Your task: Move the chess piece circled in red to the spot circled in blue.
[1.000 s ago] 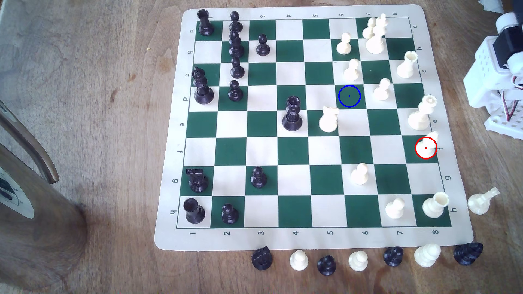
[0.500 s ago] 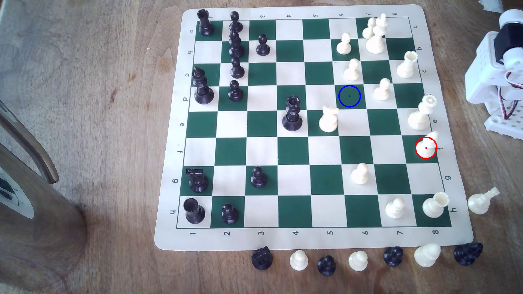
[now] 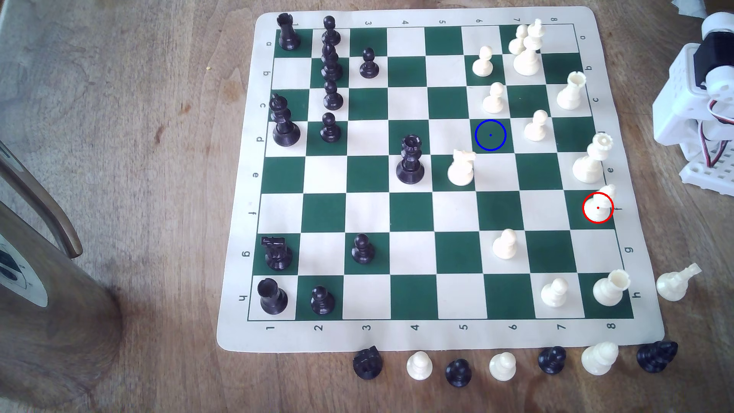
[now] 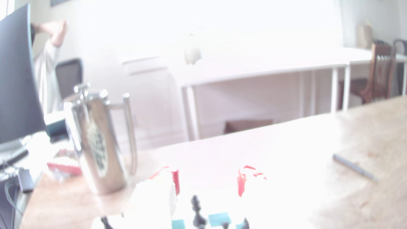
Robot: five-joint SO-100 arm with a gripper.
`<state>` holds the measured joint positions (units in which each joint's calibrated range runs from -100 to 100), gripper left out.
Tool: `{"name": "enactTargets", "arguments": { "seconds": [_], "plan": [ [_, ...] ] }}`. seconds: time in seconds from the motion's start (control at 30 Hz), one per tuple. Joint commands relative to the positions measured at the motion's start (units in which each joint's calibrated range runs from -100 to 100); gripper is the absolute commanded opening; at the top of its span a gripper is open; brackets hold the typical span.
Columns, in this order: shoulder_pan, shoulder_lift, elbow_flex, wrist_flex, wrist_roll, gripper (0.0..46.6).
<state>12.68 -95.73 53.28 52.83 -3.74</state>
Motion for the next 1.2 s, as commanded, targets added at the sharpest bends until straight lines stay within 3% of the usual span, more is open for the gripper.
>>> {"name": "enactTargets", "arguments": {
  "seconds": [0.0, 0.13, 0.27, 0.37, 0.7, 0.87, 1.17],
  "plan": [
    [-1.93, 0.06, -3.96, 4.42, -0.39, 24.2],
    [-7.25, 0.31, -5.23, 8.19, 0.0, 29.9],
    [-12.33, 5.23, -10.76, 17.28, 1.17, 27.9],
    [-15.93, 14.91, -16.38, 26.53, -0.29, 28.2],
    [-27.12, 29.85, -17.1, 34.23, -5.52, 27.7],
    [-36.27, 34.86, -19.91, 39.06, -8.06, 27.0],
    [-34.15, 40.89, -10.94, 37.02, -7.72, 28.3]
  ]
}}
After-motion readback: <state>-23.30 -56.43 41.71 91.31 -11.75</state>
